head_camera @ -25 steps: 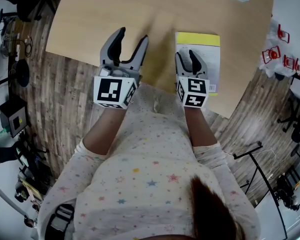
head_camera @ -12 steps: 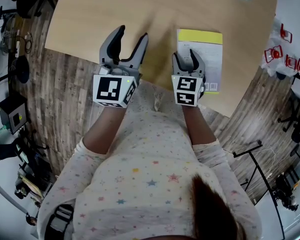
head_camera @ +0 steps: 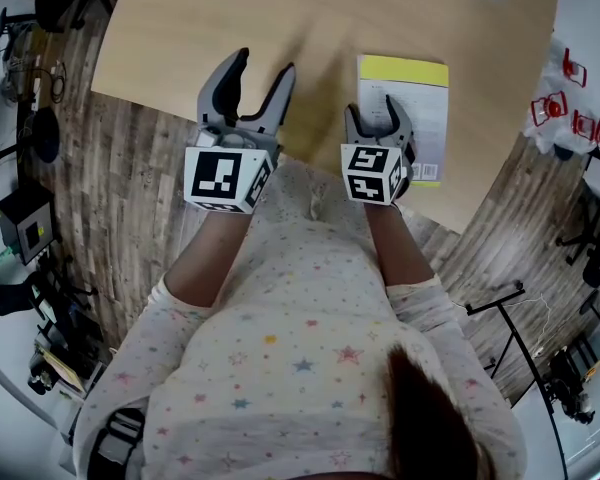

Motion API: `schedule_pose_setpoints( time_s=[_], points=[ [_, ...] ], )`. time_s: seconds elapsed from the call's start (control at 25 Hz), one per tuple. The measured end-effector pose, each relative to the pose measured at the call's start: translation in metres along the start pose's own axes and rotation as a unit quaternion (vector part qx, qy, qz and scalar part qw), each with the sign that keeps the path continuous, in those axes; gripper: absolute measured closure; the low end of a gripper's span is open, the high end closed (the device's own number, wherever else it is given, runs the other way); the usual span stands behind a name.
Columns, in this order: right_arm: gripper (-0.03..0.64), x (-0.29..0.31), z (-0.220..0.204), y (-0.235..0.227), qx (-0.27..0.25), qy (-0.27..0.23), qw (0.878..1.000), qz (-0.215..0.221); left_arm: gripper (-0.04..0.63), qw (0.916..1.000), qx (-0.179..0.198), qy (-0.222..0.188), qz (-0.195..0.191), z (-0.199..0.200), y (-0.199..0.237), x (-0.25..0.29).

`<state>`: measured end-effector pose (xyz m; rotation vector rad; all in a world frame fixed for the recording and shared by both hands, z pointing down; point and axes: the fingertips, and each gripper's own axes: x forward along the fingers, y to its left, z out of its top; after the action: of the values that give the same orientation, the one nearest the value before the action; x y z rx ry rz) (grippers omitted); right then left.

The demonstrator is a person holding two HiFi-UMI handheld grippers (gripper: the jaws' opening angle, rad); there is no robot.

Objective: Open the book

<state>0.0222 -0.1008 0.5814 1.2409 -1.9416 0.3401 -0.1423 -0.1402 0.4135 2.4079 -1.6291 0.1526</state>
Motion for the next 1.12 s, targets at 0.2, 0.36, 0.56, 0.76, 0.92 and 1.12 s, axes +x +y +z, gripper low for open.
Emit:
schedule_pose_setpoints(
  time_s=[0.2, 0.36, 0.56, 0.76, 0.92, 1.12],
  points=[
    [0.331, -0.001, 0.0, -0.001, 0.008, -0.004, 1.0, 0.005, 0.359, 1.0, 0.001, -0.001, 0.002, 0.001, 0.003, -0.002],
    [0.334, -0.003, 0.001, -0.003, 0.019, -0.006, 1.0, 0.012, 0.358, 1.0, 0.002, -0.002, 0.0, 0.001, 0.002, -0.001],
    [0.336, -0.006, 0.002, -0.006, 0.029, -0.014, 0.999, 0.019, 0.359, 1.0, 0.001, -0.002, 0.0, 0.002, 0.001, 0.0],
    [0.348, -0.013, 0.008, -0.01, 0.038, -0.024, 0.999, 0.023, 0.359, 1.0, 0.003, -0.007, 0.001, 0.007, 0.0, -0.001],
    [0.376, -0.019, 0.011, -0.013, 0.048, -0.033, 0.998, 0.031, 0.359, 0.9999, 0.006, -0.011, 0.001, 0.01, -0.002, -0.002],
    [0.442, -0.025, 0.013, -0.016, 0.056, -0.044, 0.997, 0.043, 0.359, 0.9999, 0.008, -0.014, 0.002, 0.014, -0.004, -0.005]
  ],
)
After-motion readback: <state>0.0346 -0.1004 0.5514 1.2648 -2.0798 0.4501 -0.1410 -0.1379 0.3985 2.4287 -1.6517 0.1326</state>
